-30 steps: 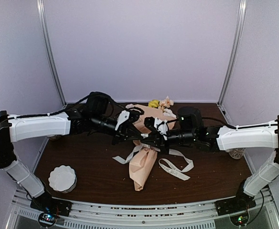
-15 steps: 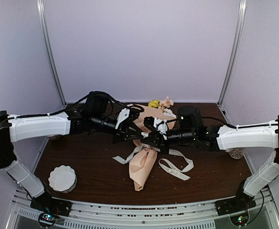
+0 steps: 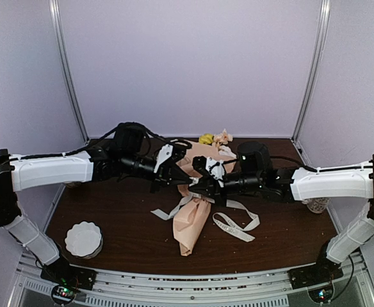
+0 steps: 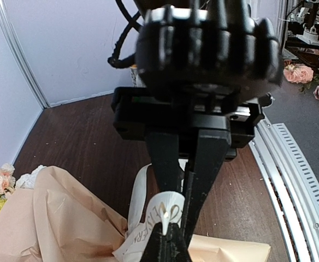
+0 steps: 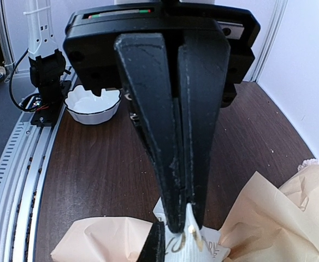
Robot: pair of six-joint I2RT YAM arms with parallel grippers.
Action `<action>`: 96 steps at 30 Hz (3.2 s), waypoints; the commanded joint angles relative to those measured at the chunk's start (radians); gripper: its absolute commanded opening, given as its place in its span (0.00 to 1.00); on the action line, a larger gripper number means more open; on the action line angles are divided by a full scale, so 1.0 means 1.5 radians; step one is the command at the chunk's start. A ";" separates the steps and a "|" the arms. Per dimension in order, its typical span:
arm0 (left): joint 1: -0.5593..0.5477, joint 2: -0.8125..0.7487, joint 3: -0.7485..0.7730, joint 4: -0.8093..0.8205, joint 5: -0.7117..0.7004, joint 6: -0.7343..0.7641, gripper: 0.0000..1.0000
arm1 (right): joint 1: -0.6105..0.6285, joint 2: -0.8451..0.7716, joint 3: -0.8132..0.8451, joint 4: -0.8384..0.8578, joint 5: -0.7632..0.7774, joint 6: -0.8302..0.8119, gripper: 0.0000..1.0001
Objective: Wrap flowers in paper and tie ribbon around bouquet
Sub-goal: Pass from the right arm to the left, then pick up the right side of the half-tied ribbon from the center of the board, then cross the half-tied ribbon over the folded bouquet.
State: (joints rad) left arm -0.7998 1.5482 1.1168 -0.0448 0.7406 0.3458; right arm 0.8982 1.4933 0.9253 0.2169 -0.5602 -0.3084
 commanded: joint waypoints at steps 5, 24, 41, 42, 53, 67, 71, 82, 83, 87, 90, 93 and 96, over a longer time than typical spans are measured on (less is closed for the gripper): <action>0.000 -0.027 -0.045 0.076 -0.041 -0.034 0.00 | -0.001 -0.020 0.006 -0.053 0.062 0.044 0.33; 0.001 -0.024 -0.092 0.171 -0.113 -0.111 0.00 | -0.012 -0.086 -0.014 -0.579 0.424 0.522 0.44; 0.001 -0.022 -0.079 0.134 -0.120 -0.097 0.00 | 0.024 0.022 -0.059 -0.596 0.322 0.556 0.45; 0.001 -0.020 -0.078 0.132 -0.121 -0.096 0.00 | 0.024 0.032 -0.055 -0.592 0.322 0.551 0.45; 0.001 -0.018 -0.067 0.107 -0.124 -0.084 0.00 | 0.053 0.097 -0.010 -0.617 0.303 0.510 0.02; -0.001 -0.053 -0.133 0.195 -0.106 -0.122 0.00 | -0.043 -0.092 0.303 -0.689 0.244 0.391 0.00; -0.011 -0.088 -0.189 0.256 -0.114 -0.132 0.00 | -0.040 0.052 0.634 -0.736 0.238 0.367 0.00; -0.049 -0.134 -0.257 0.300 -0.129 -0.135 0.00 | 0.076 0.354 0.992 -0.537 0.222 0.504 0.00; -0.050 -0.137 -0.261 0.300 -0.128 -0.134 0.00 | 0.079 0.363 0.989 -0.529 0.229 0.514 0.00; -0.051 -0.141 -0.266 0.298 -0.122 -0.136 0.00 | 0.081 0.413 0.994 -0.570 0.211 0.535 0.00; -0.051 -0.143 -0.270 0.307 -0.123 -0.142 0.00 | 0.080 0.448 1.003 -0.643 0.202 0.518 0.30; -0.051 -0.141 -0.275 0.318 -0.123 -0.153 0.00 | 0.072 0.459 0.998 -0.698 0.192 0.489 0.67; -0.051 -0.138 -0.275 0.319 -0.123 -0.161 0.00 | 0.049 0.411 0.933 -0.682 0.164 0.474 0.78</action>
State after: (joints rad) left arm -0.8719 1.3529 0.7170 0.3676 0.5495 0.1337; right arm 1.0092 2.1872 2.3981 -0.7685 -0.2615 0.4427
